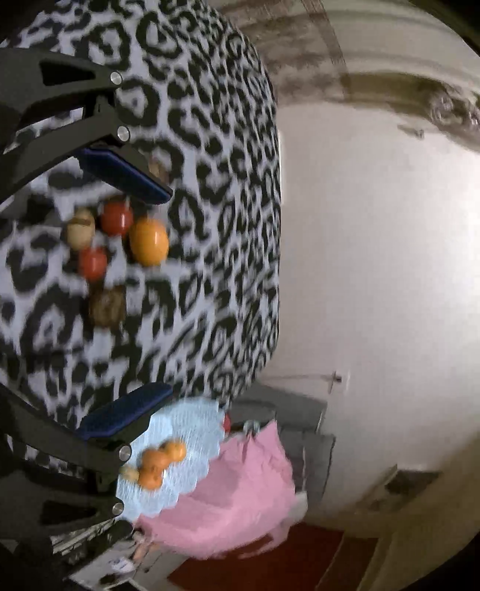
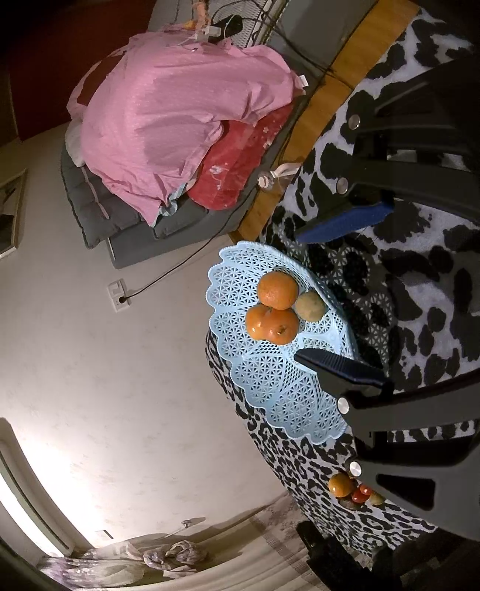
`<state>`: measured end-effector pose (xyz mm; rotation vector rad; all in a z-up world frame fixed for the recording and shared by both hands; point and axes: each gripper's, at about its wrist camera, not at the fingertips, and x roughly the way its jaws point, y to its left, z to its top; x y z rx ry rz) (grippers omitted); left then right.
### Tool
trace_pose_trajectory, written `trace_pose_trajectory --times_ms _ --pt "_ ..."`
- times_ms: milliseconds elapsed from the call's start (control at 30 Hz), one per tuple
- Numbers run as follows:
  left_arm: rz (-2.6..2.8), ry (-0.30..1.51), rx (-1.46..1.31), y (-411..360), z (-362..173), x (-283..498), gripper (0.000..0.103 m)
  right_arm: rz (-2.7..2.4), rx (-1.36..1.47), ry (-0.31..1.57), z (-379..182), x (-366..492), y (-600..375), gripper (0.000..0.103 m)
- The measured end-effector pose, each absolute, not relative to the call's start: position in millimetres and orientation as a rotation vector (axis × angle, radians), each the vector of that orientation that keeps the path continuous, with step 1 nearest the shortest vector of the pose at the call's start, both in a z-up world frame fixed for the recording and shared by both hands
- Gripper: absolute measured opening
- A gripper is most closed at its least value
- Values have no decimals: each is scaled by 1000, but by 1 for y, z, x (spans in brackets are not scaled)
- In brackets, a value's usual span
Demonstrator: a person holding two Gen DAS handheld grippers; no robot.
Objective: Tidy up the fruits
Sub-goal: 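Move the left tool back to the fruits toward the dark brown fruit, then grasp a dark brown round fruit with the left tool while the right tool grasps another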
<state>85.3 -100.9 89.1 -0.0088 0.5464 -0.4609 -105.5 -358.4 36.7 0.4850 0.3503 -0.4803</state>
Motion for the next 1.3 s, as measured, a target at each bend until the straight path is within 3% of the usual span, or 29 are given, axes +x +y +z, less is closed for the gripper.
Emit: trace_pose_trajectory --times_ms 333,533,700,867,1300 --pt "-337 606 -24 -55 79 116 94 -481 468 360 36 -104 -356 61" --pt "-322 673 -31 -50 64 137 79 -475 462 367 36 -101 -356 61" --pt "-323 732 -33 -53 50 153 58 -473 460 371 36 -100 -355 61" --pt "-305 772 -21 -55 38 167 47 -469 453 376 36 -98 -354 61" --pt "-302 818 -5 -58 19 184 43 -475 414 386 37 -94 -349 61"
